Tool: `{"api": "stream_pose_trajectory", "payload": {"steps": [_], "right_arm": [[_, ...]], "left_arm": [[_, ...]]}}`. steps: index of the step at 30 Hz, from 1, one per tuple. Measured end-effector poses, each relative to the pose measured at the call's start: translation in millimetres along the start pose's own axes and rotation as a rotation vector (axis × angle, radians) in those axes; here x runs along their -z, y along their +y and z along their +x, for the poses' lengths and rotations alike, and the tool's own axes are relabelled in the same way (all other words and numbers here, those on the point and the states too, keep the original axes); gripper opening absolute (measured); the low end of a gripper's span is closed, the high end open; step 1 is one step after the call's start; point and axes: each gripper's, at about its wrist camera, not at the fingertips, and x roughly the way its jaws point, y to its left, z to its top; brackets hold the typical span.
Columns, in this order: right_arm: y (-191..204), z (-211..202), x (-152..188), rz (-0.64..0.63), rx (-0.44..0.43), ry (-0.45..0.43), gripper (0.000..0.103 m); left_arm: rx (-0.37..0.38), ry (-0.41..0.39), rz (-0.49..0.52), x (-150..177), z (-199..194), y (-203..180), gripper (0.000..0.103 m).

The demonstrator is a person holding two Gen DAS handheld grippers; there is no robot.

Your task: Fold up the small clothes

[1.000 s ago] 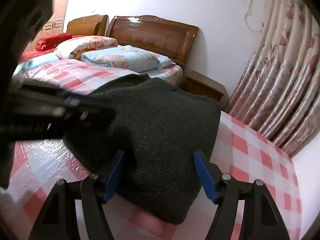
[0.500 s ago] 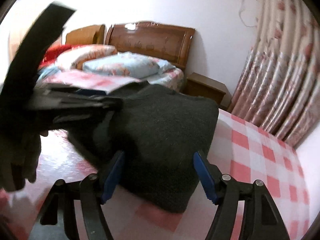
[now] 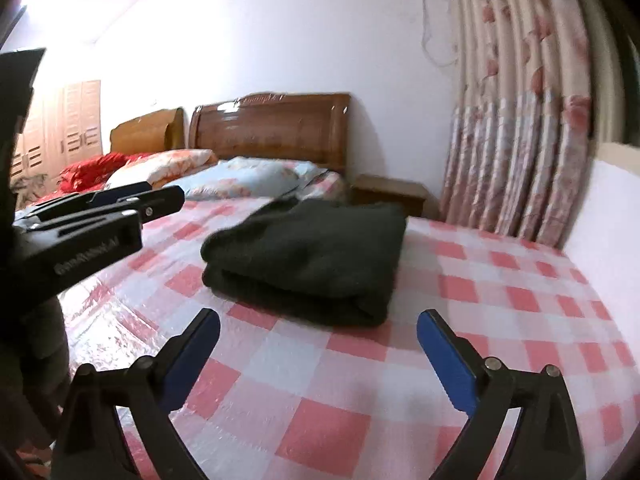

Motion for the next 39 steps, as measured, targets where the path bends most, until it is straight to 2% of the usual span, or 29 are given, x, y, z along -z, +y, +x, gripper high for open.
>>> {"api": "stream_pose_trajectory", "payload": {"steps": [6, 8, 10, 13, 17, 24, 39], "right_arm": [[6.5, -40.4, -8.2, -0.004, 0.026, -0.088, 0.103], [10.0, -49.9, -6.9, -0.002, 0.041, -0.096, 0.103], [10.6, -57.9, -3.7, 0.004, 0.055, -0.102, 0.103], [4.8, -62.0, 2.3, 0.022, 0.068, -0.113, 0.103], [-5.1, -59.1, 0.7, 0.093, 0.072, -0.125, 0.103], [-9.3, -79.0, -3.5, 0.102, 0.092, -0.213, 0.103], [-10.9, -79.9, -2.1, 0.108, 0.095, -0.217, 0.103]], "left_arm": [[0.006, -0.096, 0.01, -7.6, -53.3, -9.4, 0.038], [0.019, -0.102, -0.007, -5.9, -66.3, -8.4, 0.042], [0.026, -0.109, -0.04, -1.6, -77.2, -3.5, 0.052], [0.03, -0.109, -0.084, 2.9, -78.2, 1.0, 0.054], [0.023, -0.083, -0.078, 5.8, -66.4, -1.5, 0.054], [0.015, -0.095, -0.033, 11.0, -70.8, -13.1, 0.054], [0.003, -0.088, -0.004, 17.8, -67.2, -22.2, 0.054]]}}
